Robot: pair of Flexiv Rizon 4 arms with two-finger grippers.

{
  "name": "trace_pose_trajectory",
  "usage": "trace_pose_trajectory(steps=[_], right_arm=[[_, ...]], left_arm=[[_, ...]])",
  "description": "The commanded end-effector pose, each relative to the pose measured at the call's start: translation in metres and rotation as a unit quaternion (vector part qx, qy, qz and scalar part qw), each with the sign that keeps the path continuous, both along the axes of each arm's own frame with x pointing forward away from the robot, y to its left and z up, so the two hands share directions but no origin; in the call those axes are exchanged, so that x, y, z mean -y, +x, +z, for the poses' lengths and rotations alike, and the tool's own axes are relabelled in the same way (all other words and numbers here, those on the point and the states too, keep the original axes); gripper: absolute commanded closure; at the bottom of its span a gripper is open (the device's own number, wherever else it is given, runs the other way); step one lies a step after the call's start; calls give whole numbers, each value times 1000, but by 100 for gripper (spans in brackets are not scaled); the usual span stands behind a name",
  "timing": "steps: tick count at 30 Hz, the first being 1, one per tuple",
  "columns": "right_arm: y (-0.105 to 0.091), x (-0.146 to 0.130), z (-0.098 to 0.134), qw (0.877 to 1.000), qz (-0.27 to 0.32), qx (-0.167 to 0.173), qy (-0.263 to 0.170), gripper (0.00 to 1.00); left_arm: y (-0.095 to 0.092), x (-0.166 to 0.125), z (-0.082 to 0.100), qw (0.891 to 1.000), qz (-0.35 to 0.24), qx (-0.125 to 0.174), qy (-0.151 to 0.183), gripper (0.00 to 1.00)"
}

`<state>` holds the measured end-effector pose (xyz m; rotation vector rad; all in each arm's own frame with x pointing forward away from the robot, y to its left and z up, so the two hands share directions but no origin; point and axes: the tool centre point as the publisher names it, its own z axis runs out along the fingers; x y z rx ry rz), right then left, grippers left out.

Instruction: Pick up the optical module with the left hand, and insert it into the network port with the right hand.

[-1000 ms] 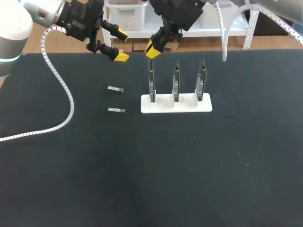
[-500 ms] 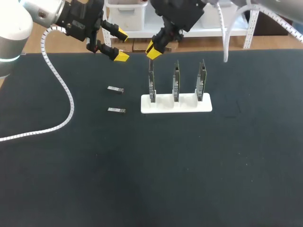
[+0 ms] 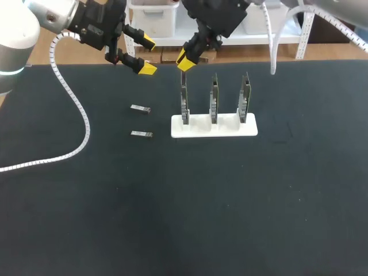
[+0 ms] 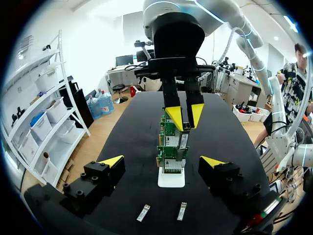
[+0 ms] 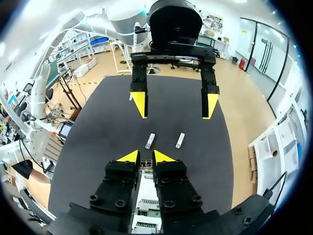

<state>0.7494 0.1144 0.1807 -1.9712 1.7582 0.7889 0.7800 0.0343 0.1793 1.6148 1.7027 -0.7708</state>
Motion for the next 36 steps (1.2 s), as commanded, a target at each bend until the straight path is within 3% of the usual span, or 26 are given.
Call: trace_pose_trajectory(steps=[1,36], right_arm=[[-1,3,-1,1000,-4,-1,1,100],[0,-1,4,1000,0,5,-1,100]], left_arm=[[1,0,1,1000,0,-2,3,0],[1,0,1,1000,0,-2,3,0]])
